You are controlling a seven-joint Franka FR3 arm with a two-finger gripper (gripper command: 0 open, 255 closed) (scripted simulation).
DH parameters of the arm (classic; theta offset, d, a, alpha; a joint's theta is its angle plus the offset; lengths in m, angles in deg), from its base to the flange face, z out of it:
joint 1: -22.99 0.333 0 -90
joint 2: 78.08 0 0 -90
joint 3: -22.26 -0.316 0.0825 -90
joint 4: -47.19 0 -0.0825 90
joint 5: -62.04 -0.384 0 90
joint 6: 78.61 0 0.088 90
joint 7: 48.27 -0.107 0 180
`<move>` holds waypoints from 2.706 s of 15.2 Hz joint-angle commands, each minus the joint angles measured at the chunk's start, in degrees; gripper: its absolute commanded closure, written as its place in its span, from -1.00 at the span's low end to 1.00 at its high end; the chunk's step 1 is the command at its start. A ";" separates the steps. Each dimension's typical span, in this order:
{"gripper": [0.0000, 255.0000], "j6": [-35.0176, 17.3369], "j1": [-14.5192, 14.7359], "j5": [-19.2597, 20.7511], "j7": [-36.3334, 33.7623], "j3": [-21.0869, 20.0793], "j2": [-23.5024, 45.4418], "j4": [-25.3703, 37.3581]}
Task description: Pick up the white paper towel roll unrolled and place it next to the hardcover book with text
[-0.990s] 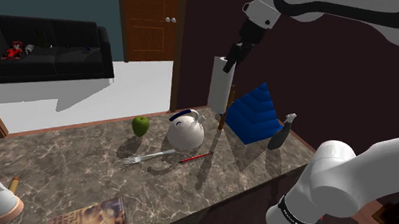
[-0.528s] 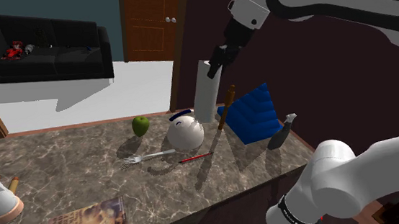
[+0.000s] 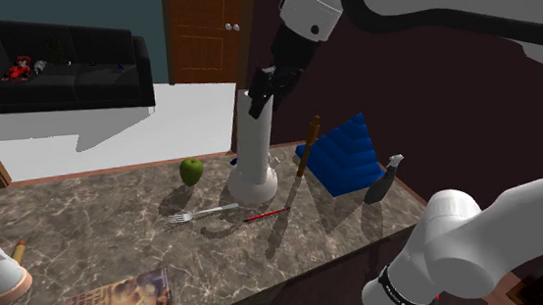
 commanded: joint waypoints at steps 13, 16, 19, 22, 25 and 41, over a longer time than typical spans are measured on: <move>1.00 -1.42 2.98 3.42 -20.29 -16.16 15.46 14.85; 1.00 -3.75 3.09 3.24 -20.25 -16.17 15.05 12.14; 1.00 -6.07 3.19 3.09 -20.24 -16.23 14.76 9.56; 1.00 -8.37 3.27 2.99 -20.26 -16.33 14.60 7.09; 1.00 -10.68 3.35 2.93 -20.33 -16.46 14.56 4.75; 1.00 -23.07 3.48 3.54 -21.38 -17.60 16.41 -5.92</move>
